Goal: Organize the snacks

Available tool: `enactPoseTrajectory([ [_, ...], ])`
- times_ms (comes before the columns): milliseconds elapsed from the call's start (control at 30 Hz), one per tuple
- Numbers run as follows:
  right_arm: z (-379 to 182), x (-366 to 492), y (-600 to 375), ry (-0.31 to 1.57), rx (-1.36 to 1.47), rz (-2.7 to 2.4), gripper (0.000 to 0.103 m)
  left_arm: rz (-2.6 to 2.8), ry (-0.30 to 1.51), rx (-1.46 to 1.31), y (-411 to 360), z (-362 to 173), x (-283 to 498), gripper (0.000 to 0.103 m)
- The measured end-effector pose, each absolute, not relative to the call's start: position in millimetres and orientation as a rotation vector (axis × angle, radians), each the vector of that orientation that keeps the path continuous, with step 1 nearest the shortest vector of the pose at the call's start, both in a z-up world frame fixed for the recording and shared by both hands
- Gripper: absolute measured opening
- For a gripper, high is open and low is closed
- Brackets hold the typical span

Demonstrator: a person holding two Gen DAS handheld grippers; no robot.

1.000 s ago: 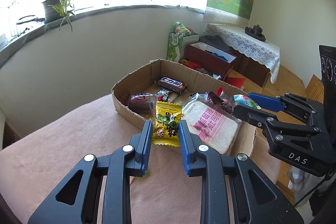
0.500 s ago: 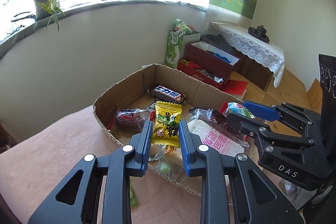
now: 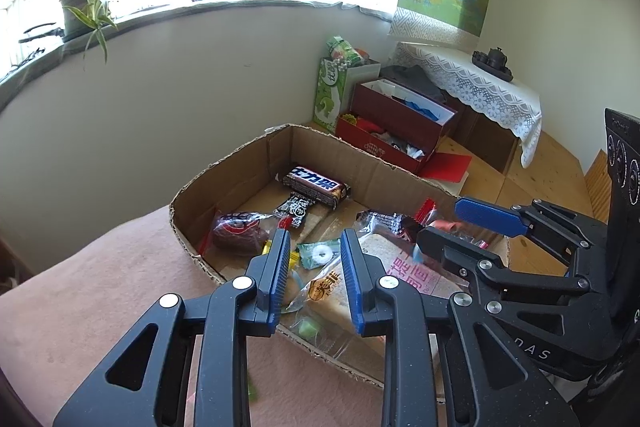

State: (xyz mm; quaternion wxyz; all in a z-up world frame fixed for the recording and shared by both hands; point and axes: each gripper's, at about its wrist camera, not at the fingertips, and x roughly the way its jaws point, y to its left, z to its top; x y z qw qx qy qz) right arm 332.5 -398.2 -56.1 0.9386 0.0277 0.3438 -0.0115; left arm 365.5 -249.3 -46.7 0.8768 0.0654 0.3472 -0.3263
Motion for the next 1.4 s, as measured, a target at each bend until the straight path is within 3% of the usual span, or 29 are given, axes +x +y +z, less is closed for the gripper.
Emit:
enactPoseTrajectory([
  [133, -54.2, 329.4, -396.8, 0.694, 0.050, -0.036, 0.057, -0.677, 0.721, 0.135, -246.5, -45.3, 364.7, 0.025],
  [700, -36.7, 285.1, -384.2, 0.630, 0.129, 0.003, 0.059, -0.631, 0.715, 0.117, -185.7, -39.9, 356.9, 0.025],
  [1000, -42.8, 254.6, -322.2, 0.627, 0.148, 0.158, 0.059, -0.602, 0.815, 0.085, -138.8, -71.1, 359.2, 0.025],
  [1400, -67.4, 248.0, -308.8, 0.698, 0.175, 0.163, 0.059, -0.677, 0.987, 0.003, -168.0, -99.8, 383.4, 0.025],
])
